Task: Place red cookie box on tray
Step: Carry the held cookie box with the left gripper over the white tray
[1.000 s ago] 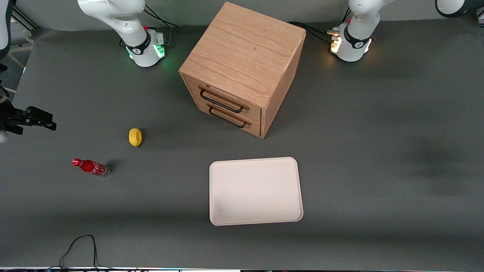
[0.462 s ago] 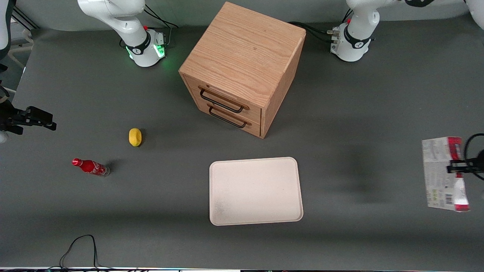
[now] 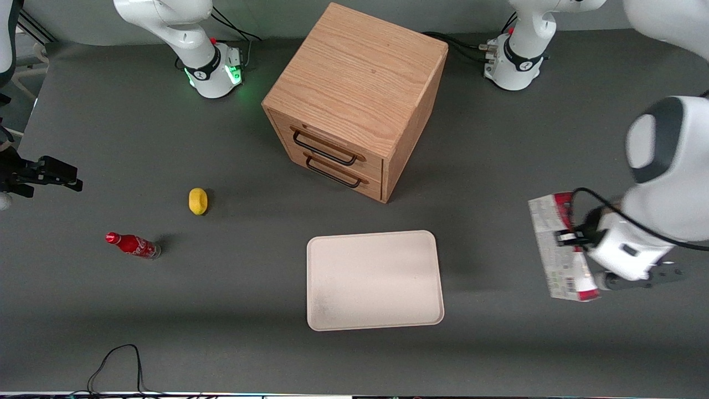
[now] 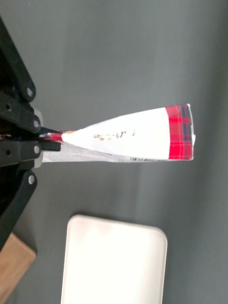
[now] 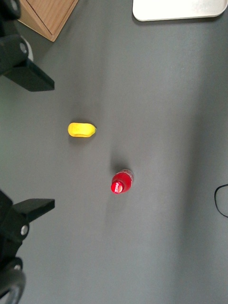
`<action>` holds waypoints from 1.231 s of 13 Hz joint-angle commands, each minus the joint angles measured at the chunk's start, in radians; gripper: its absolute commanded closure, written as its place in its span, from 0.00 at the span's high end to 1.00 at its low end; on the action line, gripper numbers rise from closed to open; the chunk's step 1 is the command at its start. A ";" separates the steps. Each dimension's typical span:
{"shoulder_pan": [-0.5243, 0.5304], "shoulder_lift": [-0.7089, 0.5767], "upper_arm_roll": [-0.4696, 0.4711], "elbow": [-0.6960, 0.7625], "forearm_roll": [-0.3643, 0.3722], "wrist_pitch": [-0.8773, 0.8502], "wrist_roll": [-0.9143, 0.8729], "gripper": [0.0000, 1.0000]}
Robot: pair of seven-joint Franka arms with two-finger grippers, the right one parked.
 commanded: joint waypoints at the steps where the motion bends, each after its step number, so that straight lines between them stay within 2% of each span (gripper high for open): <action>1: -0.096 0.000 0.017 -0.024 -0.015 0.055 -0.123 0.00; 3: -0.142 0.050 0.014 -0.001 -0.042 0.092 -0.172 0.00; 7: -0.182 0.133 -0.031 0.068 -0.037 0.152 -0.158 0.00; 9: -0.237 0.185 -0.022 0.120 -0.025 0.161 -0.192 0.00; 13: -0.245 0.216 -0.028 0.049 0.024 0.248 -0.195 0.00; 16: -0.268 0.222 -0.025 -0.112 0.066 0.466 -0.247 0.00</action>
